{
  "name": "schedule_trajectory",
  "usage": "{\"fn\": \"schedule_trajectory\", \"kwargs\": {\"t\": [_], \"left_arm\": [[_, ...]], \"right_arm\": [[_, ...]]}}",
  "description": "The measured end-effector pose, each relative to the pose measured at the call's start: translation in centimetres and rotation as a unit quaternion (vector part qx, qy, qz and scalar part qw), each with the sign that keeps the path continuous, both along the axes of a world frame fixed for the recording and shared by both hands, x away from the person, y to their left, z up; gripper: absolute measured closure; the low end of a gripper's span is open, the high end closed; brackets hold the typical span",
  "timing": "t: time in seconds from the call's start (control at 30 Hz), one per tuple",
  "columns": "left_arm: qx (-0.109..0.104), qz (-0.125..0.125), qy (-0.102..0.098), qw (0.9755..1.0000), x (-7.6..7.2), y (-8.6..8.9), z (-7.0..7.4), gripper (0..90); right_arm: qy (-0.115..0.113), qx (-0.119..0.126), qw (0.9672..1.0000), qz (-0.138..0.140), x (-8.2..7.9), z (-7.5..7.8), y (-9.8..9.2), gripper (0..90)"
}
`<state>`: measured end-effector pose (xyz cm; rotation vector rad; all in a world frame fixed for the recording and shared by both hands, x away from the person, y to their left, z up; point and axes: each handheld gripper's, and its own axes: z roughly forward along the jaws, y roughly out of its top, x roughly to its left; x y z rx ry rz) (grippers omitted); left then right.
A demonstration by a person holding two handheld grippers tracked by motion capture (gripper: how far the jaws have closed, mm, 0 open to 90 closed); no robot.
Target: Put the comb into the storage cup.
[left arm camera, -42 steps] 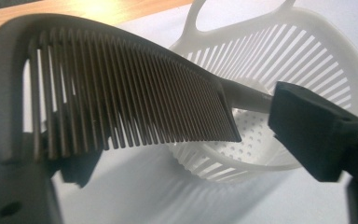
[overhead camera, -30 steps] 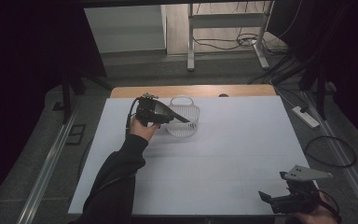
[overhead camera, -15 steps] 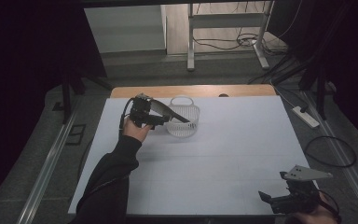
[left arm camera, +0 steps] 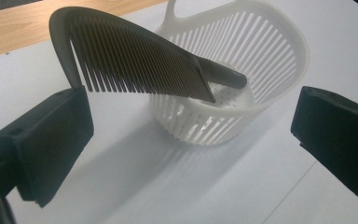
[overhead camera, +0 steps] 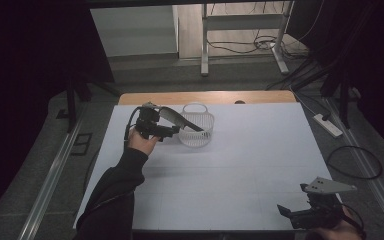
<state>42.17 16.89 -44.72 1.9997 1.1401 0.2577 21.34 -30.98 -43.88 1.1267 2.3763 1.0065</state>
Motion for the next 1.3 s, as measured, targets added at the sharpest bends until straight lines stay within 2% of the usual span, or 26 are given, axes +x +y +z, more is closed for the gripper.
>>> {"fn": "schedule_trajectory", "kwargs": {"t": [0.83,1.3], "left_arm": [[-0.023,-0.013,-0.014,0.9996,-3.2,1.8,0.7,0.0],[-0.027,-0.011,-0.021,0.9994,-5.2,2.9,0.2,0.0]], "right_arm": [[-0.002,-0.003,1.0,0.001,-0.1,0.0,0.1,0.1],[-0.004,-0.004,1.0,-0.002,-0.1,0.0,0.1,0.0]]}}
